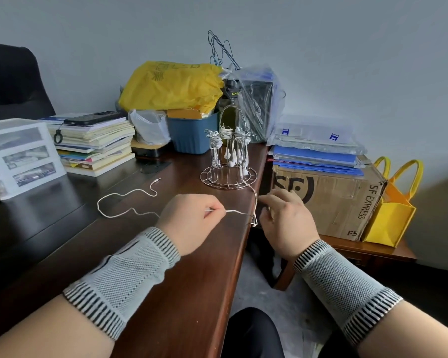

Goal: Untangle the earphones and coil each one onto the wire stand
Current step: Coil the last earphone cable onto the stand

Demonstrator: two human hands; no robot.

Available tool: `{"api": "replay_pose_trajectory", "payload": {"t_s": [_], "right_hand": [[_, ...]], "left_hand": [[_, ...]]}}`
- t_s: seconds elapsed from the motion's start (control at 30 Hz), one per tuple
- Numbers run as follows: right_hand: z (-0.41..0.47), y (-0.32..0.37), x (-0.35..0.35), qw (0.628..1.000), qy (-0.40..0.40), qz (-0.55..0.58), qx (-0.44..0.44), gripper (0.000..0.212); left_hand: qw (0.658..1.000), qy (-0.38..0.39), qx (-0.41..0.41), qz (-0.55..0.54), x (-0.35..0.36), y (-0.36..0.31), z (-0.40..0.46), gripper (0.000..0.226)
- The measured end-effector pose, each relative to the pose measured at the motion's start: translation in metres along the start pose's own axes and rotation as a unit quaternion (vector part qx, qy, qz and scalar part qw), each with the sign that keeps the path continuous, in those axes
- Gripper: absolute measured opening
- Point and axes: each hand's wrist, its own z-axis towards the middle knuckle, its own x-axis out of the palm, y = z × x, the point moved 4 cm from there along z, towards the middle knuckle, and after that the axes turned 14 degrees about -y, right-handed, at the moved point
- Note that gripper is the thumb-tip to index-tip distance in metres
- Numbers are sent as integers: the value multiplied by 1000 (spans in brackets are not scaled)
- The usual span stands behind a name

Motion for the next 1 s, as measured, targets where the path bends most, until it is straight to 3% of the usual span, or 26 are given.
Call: {"api": "replay_pose_trajectory", "payload": {"t_s": [0.13, 0.2, 0.43, 0.57, 0.73, 0.87, 1.0], "right_hand": [[-4, 37, -6, 988, 62, 142, -11, 50], [-7, 45, -4, 981, 79, 178, -5, 54], [-8, 28, -6, 998, -3, 63, 8, 35], [-7, 5, -10, 996, -22, 30, 76, 25], [-8, -35, -13, 973, -9, 20, 231, 24], [-8, -37, -10, 971, -8, 32, 236, 24], [-9, -34, -6, 973, 22, -11, 230, 24]], "left_hand": [[996, -30, 28, -83, 10, -12, -8, 13], [993, -42, 34, -103, 12, -14, -10, 13], [997, -18, -2, -70, 9, -3, -8, 14], [999, -20, -24, -36, 4, 7, -2, 17], [994, -44, -97, -10, 0, 38, 4, 18], [992, -57, -115, -4, 2, 42, 5, 18], [995, -63, -83, -8, 2, 30, 3, 17]]}}
